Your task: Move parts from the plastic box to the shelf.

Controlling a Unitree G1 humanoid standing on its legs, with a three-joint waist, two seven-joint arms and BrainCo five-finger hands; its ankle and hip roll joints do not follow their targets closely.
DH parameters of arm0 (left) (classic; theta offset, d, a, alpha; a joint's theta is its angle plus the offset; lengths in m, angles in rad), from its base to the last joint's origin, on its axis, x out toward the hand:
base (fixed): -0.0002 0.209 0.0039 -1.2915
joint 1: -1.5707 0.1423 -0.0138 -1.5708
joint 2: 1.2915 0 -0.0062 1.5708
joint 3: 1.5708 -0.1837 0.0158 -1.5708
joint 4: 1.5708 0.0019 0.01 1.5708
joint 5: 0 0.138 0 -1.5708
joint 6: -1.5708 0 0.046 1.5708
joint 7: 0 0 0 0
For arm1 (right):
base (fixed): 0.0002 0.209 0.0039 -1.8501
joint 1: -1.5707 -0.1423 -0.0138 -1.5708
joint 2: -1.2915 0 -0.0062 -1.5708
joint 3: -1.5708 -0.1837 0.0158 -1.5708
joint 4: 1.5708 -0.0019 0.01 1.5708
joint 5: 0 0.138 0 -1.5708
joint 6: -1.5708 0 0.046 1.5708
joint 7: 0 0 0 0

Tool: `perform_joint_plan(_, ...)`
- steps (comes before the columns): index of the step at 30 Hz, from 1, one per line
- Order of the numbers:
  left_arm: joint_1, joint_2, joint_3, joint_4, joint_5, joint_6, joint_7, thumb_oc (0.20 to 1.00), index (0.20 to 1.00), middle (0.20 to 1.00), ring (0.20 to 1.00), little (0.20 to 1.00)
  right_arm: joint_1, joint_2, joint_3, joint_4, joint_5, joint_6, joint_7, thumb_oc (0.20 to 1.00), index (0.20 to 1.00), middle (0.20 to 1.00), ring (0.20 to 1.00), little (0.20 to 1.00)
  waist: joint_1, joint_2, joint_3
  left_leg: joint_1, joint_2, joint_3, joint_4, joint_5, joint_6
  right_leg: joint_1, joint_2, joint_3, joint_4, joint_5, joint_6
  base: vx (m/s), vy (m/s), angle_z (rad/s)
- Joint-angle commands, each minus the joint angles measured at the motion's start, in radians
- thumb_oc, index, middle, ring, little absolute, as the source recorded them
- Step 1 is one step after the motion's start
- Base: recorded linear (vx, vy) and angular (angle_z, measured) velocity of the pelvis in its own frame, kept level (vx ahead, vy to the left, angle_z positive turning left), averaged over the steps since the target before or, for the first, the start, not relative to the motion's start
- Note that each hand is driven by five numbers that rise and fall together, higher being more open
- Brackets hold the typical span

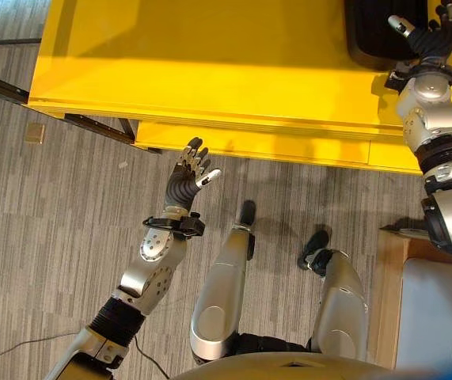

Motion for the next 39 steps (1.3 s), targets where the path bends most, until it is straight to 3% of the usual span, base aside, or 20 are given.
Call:
perform_joint_plan(1,0.020,0.009,0.020,-0.041,0.011,-0.041,0.004,1.000,1.000,1.000,1.000,1.000,0.030,0.006,0.003,0.011,0.038,-0.004,0.010,1.000,1.000,1.000,1.000,1.000,0.026,-0.007,-0.022,-0.033,0.028,0.010,0.039,-0.044,-0.031,0.112,0.009,0.064,0.045,-0.086,0.074,0.00,0.000,0.00)
perform_joint_plan(39,0.025,0.010,0.025,-0.031,0.013,-0.044,0.009,1.000,1.000,1.000,1.000,1.000,0.052,0.097,0.022,0.004,0.042,0.001,0.038,1.000,1.000,1.000,1.000,1.000,0.033,-0.011,-0.022,-0.046,0.029,0.007,0.043,-0.044,-0.028,0.097,0.010,0.065,0.059,-0.091,0.070,0.00,0.000,0.00)
